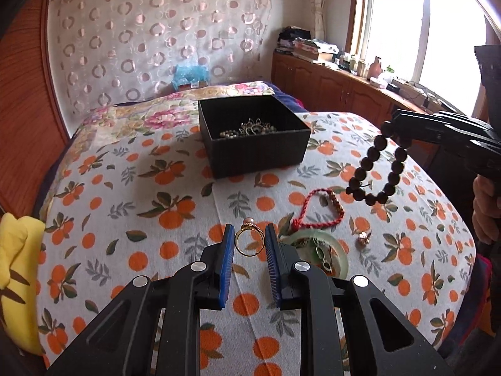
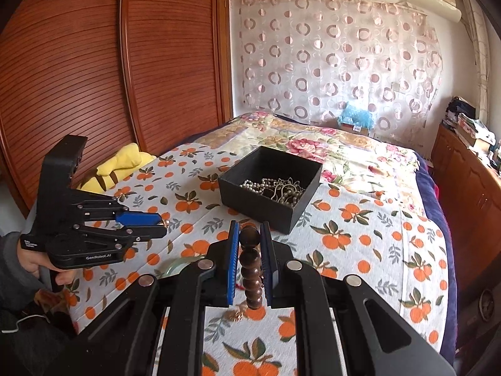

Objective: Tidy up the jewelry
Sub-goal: 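Hold the bead bracelet up with the right gripper while the left grasps the gold ring, then lower the gold ring and bead bracelet into the black box and open both grippers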

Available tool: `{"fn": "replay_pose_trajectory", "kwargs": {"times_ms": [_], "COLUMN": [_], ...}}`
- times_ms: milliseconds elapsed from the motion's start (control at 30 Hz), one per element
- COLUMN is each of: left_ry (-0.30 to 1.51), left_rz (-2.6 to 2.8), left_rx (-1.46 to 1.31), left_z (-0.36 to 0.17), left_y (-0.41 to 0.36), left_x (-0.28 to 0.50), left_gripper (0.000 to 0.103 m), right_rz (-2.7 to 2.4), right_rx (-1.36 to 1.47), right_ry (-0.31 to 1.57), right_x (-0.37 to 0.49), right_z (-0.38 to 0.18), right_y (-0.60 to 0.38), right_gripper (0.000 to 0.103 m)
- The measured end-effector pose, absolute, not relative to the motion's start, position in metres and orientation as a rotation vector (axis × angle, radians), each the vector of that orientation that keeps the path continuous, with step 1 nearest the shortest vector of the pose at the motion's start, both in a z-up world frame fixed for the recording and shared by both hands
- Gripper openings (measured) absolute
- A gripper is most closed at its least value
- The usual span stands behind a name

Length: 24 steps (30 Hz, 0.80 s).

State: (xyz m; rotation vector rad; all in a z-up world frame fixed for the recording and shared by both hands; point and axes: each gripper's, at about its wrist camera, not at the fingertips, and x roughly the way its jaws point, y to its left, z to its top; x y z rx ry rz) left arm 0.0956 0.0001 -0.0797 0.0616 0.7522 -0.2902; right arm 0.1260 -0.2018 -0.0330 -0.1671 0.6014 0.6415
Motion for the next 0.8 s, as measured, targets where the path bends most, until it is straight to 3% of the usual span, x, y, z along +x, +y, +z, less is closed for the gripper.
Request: {"fn": "replay_pose_trajectory", "kwargs": {"times_ms": [800], "left_ry": [0.675], "left_rz": [-0.308], "left_rx": [0.056], "left_z": [-0.033], "left_y": [0.006], "left_x": [0.176], "left_gripper": [0.019], "right_rz": [0.738], "right_rx": [-0.148], "right_ry": [0.532], "right_x": [0.237], "right_z": [0.006], "right_y": [-0.167], "right_gripper": [0.015]}}
